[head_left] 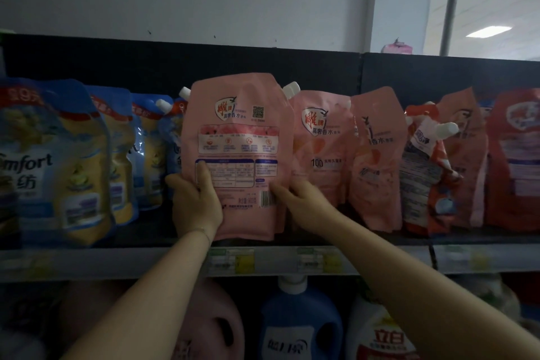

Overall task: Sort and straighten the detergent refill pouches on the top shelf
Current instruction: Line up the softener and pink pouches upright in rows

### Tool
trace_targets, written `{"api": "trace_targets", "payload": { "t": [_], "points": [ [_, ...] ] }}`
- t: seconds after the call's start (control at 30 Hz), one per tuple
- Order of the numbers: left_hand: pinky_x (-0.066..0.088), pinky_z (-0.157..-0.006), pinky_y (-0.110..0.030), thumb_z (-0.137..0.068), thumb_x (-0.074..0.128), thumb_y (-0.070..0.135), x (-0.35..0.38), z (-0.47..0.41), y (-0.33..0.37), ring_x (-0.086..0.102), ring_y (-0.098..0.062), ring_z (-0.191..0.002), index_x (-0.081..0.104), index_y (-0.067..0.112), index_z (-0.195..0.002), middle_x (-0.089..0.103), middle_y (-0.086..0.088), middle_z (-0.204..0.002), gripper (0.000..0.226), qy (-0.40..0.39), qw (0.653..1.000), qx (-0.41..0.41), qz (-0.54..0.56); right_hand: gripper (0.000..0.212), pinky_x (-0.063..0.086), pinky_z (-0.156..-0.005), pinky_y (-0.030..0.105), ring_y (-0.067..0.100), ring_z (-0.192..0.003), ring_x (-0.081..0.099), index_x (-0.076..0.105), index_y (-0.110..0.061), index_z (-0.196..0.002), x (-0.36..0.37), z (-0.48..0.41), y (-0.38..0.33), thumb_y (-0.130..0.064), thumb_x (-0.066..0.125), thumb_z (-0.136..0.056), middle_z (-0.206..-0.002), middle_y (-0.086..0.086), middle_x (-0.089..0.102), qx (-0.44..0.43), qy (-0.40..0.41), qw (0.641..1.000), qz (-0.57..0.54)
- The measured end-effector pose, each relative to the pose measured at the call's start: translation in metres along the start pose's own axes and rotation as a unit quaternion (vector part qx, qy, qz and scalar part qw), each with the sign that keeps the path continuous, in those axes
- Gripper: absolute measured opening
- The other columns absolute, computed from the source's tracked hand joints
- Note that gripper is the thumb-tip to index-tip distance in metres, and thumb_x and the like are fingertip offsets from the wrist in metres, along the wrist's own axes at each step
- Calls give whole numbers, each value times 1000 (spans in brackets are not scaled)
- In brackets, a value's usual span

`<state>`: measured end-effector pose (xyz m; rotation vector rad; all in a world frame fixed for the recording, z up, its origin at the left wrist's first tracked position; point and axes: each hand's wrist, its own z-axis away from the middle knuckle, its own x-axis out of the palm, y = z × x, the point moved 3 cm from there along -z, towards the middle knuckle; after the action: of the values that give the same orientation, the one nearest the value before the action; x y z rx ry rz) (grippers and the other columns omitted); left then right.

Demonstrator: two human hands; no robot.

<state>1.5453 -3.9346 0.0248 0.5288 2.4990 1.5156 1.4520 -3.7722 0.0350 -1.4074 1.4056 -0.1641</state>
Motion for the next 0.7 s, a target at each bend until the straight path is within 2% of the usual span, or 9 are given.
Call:
{"api": "trace_targets", "payload": {
  "t": [0.13, 0.2, 0.27, 0.37, 0.43, 0.47, 0.53, 0.6, 0.7],
  "points": [
    [33, -88, -29, -99, 33, 50, 1, -6, 3, 51, -31, -119, 27, 5, -134, 47, -15, -139, 57, -35, 998, -27, 47, 36, 43, -43, 18, 5, -43, 55, 55, -16, -68, -1, 8, -7, -24, 45, -101, -62, -1, 58, 31, 92, 995, -32],
    [35, -91, -28, -99, 35, 48, 1, -5, 6, 51, -28, -118, 28, 6, -132, 47, -13, -137, 54, -44, 996, -27, 67, 38, 39, -42, 15, -1, -40, 50, 55, -12, -65, -5, 15, -10, -20, 46, -101, -59, -3, 57, -6, 136, 991, -15],
    [37, -98, -30, -101, 35, 45, 6, 0, 13, 49, -25, -121, 27, 5, -135, 46, -11, -138, 53, -50, 993, -23, 105, 40, 35, -48, 22, 0, -43, 44, 48, -16, -60, -12, 24, -11, -19, 48, -100, -56, -8, 51, -73, 200, 977, 23],
    [32, -108, -32, -101, 29, 48, 18, 14, 28, 43, -20, -128, 27, 12, -142, 43, -3, -141, 56, -63, 989, -11, 132, 38, 29, -45, 28, 6, -43, 37, 41, -19, -60, -31, 40, -16, -22, 48, -98, -50, -11, 41, -180, 314, 928, 89],
    [34, -96, -26, -102, 26, 47, 32, 22, 37, 48, -17, -117, 45, 15, -129, 52, 2, -126, 46, -79, 991, -13, 104, 33, 26, -39, 25, 10, -39, 33, 39, -20, -63, -46, 53, -26, -27, 45, -95, -49, -12, 36, -242, 377, 883, 140],
    [34, -92, -27, -103, 25, 44, 44, 24, 38, 51, -22, -113, 54, 14, -118, 56, -2, -119, 45, -98, 992, -21, 73, 31, 22, -38, 21, 9, -38, 30, 37, -21, -64, -53, 61, -32, -27, 43, -94, -50, -14, 34, -262, 404, 861, 163],
    [39, -96, -34, -101, 26, 44, 72, 27, 41, 55, -30, -109, 60, 9, -111, 60, -13, -116, 50, -157, 986, -40, 37, 33, 17, -41, 16, 8, -37, 29, 41, -19, -61, -59, 72, -44, -27, 45, -92, -52, -15, 35, -285, 453, 820, 205],
    [48, -94, -39, -96, 27, 52, 93, 36, 48, 60, -28, -104, 59, 10, -119, 61, -9, -118, 57, -260, 959, -84, 72, 36, 24, -43, 18, 10, -36, 32, 47, -16, -57, -57, 79, -52, -26, 50, -91, -49, -11, 43, -301, 486, 783, 245],
    [51, -75, -29, -106, 21, 32, 97, 61, 75, 62, -20, -87, 53, 14, -114, 63, -6, -100, 38, -422, 876, -168, 161, 28, 34, -45, 26, 13, -37, 40, 56, -16, -59, -49, 82, -49, -19, 64, -86, -51, -6, 54, -329, 508, 731, 315]
  ]
}}
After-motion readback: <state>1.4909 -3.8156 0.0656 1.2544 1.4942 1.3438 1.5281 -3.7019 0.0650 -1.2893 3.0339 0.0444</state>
